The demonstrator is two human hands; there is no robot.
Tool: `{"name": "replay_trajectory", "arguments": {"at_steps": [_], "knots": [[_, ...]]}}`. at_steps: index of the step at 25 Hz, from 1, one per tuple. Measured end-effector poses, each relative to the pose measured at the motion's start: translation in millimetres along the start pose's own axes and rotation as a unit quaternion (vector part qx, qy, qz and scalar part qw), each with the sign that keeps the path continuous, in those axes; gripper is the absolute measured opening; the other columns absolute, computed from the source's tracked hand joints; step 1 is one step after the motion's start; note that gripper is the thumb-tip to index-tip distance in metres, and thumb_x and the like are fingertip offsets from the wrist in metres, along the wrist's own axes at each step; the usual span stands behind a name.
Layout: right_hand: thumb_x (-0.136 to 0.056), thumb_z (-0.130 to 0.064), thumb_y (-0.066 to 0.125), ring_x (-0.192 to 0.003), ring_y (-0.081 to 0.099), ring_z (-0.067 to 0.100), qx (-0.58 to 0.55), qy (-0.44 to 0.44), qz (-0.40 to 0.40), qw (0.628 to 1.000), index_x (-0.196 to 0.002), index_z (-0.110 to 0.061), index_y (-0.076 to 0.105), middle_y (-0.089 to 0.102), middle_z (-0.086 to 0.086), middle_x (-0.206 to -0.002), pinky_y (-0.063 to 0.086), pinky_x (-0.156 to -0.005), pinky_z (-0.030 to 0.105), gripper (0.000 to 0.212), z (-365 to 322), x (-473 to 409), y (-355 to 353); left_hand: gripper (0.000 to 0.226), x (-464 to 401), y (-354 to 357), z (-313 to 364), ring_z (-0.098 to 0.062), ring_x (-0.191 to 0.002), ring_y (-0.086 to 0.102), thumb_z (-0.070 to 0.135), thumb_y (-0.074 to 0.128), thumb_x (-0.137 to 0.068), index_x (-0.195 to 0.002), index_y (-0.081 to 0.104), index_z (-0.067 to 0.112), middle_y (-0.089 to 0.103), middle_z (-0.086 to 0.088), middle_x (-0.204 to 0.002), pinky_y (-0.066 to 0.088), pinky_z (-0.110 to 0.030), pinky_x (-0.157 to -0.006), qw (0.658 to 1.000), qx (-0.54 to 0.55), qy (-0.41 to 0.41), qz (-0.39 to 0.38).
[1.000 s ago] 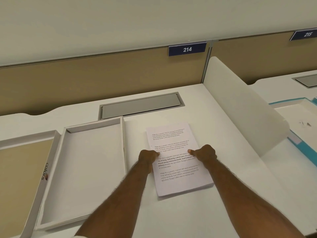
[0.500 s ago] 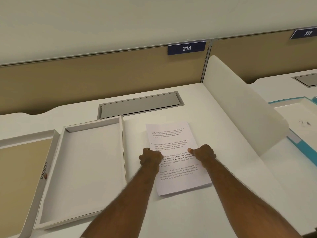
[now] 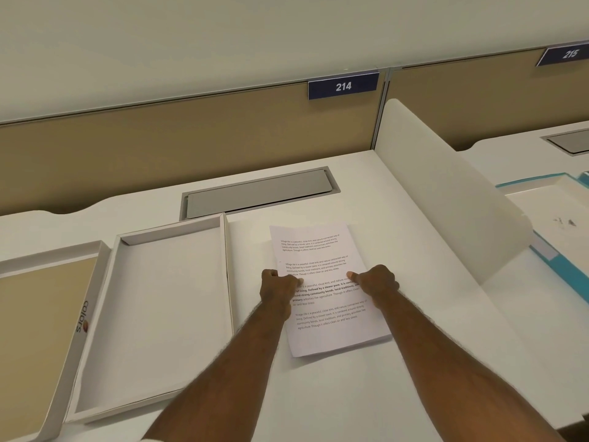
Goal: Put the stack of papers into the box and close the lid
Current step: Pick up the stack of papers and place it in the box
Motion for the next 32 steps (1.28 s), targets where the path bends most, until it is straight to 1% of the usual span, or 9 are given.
{"name": "replay_trajectory", "arguments": {"at_steps": [5, 9, 13, 15, 18, 21, 24, 26, 32], "knots": [[-0.071, -0.053, 0.074, -0.123, 0.051, 0.037, 0.000, 0.000, 0.002, 1.000, -0.121, -0.005, 0.057, 0.058, 0.016, -0.130, 0.041, -0.104, 0.045, 0.071, 1, 0, 0, 0.041, -4, -5, -2, -0.037, -0.105, 0.066, -0.003, 0.070, -0.076, -0.109, 0.049, 0.010, 0.065, -0.015, -0.118, 0.056, -0.056, -0.089, 1.000, 0.015, -0.006, -0.011], [-0.073, -0.052, 0.073, -0.123, 0.051, 0.036, -0.002, -0.006, 0.005, 1.000, -0.120, -0.004, 0.058, 0.058, 0.017, -0.130, 0.041, -0.104, 0.044, 0.069, 0, 0, 0, 0.045, -7, -6, -2, -0.039, -0.106, 0.065, -0.005, 0.071, -0.077, -0.118, 0.052, 0.003, 0.065, -0.018, -0.120, 0.055, -0.056, -0.091, 1.000, 0.011, -0.010, -0.011], [-0.075, -0.052, 0.072, -0.123, 0.050, 0.036, -0.002, -0.005, 0.009, 1.000, -0.122, -0.004, 0.057, 0.057, 0.016, -0.131, 0.042, -0.102, 0.043, 0.068, -1, 2, 0, 0.042, -9, -2, -5, -0.038, -0.104, 0.064, -0.007, 0.072, -0.080, -0.120, 0.060, -0.010, 0.064, -0.025, -0.123, 0.053, -0.049, -0.091, 0.996, 0.047, -0.049, -0.050], [-0.076, -0.051, 0.071, -0.123, 0.050, 0.036, -0.003, -0.010, 0.010, 1.000, -0.122, -0.004, 0.056, 0.057, 0.016, -0.131, 0.042, -0.101, 0.042, 0.068, -1, 2, 1, 0.036, -5, 0, -2, -0.034, -0.094, 0.065, -0.008, 0.068, -0.083, -0.118, 0.062, -0.010, 0.067, -0.024, -0.117, 0.056, -0.046, -0.079, 0.996, 0.060, -0.023, -0.061], [-0.073, -0.055, 0.071, -0.126, 0.047, 0.036, -0.029, -0.030, 0.002, 0.999, -0.127, -0.006, 0.053, 0.051, 0.014, -0.134, 0.042, -0.103, 0.043, 0.075, -2, 3, 2, 0.034, 3, 0, 2, -0.038, -0.095, 0.071, -0.008, 0.066, -0.084, -0.117, 0.066, 0.000, 0.073, -0.017, -0.109, 0.058, -0.052, -0.084, 0.990, 0.094, 0.051, -0.090], [-0.069, -0.059, 0.074, -0.131, 0.042, 0.033, -0.081, -0.073, -0.003, 0.994, -0.134, -0.011, 0.047, 0.041, 0.012, -0.138, 0.040, -0.107, 0.044, 0.086, -9, 6, -1, 0.036, 13, 0, 10, -0.037, -0.097, 0.073, -0.006, 0.066, -0.084, -0.119, 0.066, 0.002, 0.074, -0.017, -0.110, 0.060, -0.048, -0.082, 0.971, 0.122, 0.135, -0.157], [-0.071, -0.041, 0.082, -0.111, 0.063, 0.030, -0.277, -0.118, -0.086, 0.950, -0.128, -0.006, 0.052, 0.059, 0.013, -0.131, 0.052, -0.097, 0.048, 0.073, -21, 12, 0, 0.038, 20, -5, 19, -0.039, -0.101, 0.071, -0.004, 0.068, -0.083, -0.120, 0.066, 0.004, 0.073, -0.018, -0.114, 0.059, -0.047, -0.084, 0.952, 0.149, 0.179, -0.199], [-0.073, -0.028, 0.082, -0.100, 0.069, 0.032, -0.360, -0.131, -0.113, 0.917, -0.123, -0.002, 0.052, 0.067, 0.017, -0.120, 0.056, -0.089, 0.051, 0.063, -29, 20, -5, 0.036, 24, -10, 25, -0.040, -0.102, 0.070, -0.004, 0.069, -0.082, -0.117, 0.068, 0.005, 0.072, -0.019, -0.115, 0.059, -0.046, -0.083, 0.944, 0.170, 0.192, -0.207], [-0.075, -0.013, 0.080, -0.095, 0.070, 0.032, -0.405, -0.239, -0.014, 0.882, -0.114, -0.001, 0.059, 0.070, 0.015, -0.109, 0.059, -0.084, 0.048, 0.046, -72, 54, -47, 0.039, 41, -30, 64, -0.043, -0.107, 0.067, -0.003, 0.066, -0.085, -0.123, 0.064, 0.002, 0.070, -0.021, -0.119, 0.055, -0.054, -0.092, 0.936, 0.167, 0.265, -0.160]]}}
Point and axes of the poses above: each hand's wrist, its own x-axis away from the middle knuckle, its own y-axis out of the palm, z = x × y, the point moved 9 cm from there along -x, towards the middle knuckle
